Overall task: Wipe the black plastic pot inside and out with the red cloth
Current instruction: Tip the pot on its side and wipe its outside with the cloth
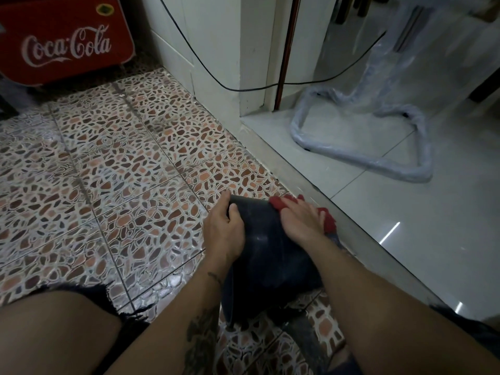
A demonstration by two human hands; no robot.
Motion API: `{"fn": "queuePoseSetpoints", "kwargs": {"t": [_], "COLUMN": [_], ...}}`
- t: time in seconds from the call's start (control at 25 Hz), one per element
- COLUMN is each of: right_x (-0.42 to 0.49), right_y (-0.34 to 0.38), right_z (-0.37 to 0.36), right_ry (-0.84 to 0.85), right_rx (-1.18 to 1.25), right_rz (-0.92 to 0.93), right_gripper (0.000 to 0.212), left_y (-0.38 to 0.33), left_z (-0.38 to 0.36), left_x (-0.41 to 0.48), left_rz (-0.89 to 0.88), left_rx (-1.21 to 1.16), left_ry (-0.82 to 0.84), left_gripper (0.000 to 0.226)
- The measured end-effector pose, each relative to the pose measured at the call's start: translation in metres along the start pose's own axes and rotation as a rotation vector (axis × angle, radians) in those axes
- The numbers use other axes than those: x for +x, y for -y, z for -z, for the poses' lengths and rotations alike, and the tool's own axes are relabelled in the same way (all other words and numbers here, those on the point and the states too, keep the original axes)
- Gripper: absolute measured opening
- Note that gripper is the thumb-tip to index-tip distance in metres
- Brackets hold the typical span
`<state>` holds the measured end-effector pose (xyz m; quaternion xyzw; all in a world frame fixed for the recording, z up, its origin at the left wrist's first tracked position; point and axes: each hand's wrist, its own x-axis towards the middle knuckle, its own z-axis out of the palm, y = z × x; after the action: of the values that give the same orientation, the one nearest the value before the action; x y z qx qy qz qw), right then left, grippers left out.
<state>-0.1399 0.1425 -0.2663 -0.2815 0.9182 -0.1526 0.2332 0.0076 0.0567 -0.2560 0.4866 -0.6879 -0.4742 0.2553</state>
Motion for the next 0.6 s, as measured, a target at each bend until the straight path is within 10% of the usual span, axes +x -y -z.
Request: {"fn": "queuePoseSetpoints", "kwargs": {"t": [0.24, 0.6], "right_x": [-0.062, -0.034], "right_y": [0.003, -0.058], "right_z": [-0.028, 0.000], "right_ry": [-0.060, -0.078], "right_rx": [0.080, -0.004], "right_rz": [0.422, 0.027], "right_gripper": [0.062, 0.055], "left_y": [-0.004, -0.006], "left_z": [0.001, 0.011], "left_x": [0.016, -0.038], "left_rz": [0.053, -0.220], "left_rx": [0.072, 0.276], "left_ry": [-0.014, 0.015], "left_gripper": [0.045, 0.052]}}
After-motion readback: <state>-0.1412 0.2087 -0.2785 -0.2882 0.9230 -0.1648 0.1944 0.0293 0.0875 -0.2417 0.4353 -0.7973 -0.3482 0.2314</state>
